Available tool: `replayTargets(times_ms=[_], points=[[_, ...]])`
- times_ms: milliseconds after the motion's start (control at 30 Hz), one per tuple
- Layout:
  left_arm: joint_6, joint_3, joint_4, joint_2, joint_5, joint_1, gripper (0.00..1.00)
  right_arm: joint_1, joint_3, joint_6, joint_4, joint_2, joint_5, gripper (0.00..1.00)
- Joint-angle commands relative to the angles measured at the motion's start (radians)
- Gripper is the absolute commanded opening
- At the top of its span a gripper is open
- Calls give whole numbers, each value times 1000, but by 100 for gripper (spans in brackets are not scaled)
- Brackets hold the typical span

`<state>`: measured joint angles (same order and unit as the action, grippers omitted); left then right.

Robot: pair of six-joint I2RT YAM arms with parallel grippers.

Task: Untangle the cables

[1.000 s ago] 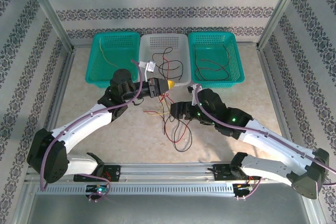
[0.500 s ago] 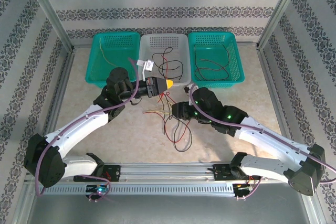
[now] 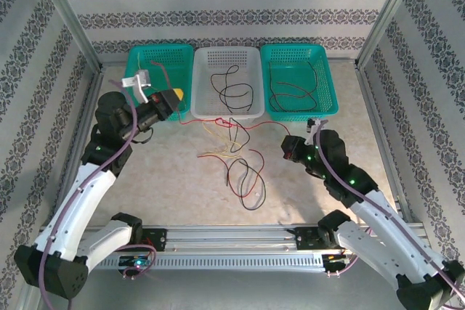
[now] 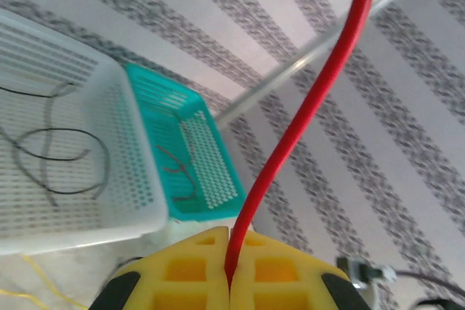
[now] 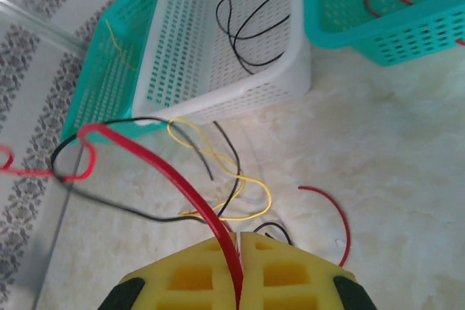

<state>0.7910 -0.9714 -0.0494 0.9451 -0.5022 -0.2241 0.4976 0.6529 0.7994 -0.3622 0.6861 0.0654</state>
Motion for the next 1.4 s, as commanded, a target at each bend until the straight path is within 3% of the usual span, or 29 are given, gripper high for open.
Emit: replayTargets(times_ms=[0, 167, 233, 300, 367, 400, 500, 700, 867, 1067, 1200, 1367], points=[[-40, -17, -148, 4, 104, 24, 0, -22, -27, 34, -10, -8, 35, 0], [10, -14, -100, 18, 82, 33, 0, -18, -41, 20, -46, 15, 31, 0], [17, -29, -80, 24, 56, 35, 0, -15, -37, 11, -89, 28, 6, 14], [30, -50, -31, 38, -8, 34, 0, -6, -20, -1, -142, 36, -25, 37], [33, -83, 11, 68, -97, 35, 0, 15, 3, -17, -170, 33, -52, 52], [33, -102, 37, 91, -158, 33, 0, 33, 21, -26, -186, 32, -72, 66], [44, -155, 68, 157, -285, 19, 0, 103, 102, -70, -221, 43, -140, 78], [26, -244, 98, 224, -417, -62, 0, 313, 301, -193, -119, 162, -121, 79], [110, -275, 184, 231, -403, -80, 0, 447, 495, -315, -6, 307, -98, 84], [193, -304, 246, 248, -412, -88, 0, 488, 697, -402, 45, 484, -84, 86], [232, -303, 267, 248, -414, -93, 0, 492, 771, -451, 53, 563, -152, 86], [281, -298, 309, 249, -414, -98, 0, 492, 827, -480, 73, 630, -116, 80]])
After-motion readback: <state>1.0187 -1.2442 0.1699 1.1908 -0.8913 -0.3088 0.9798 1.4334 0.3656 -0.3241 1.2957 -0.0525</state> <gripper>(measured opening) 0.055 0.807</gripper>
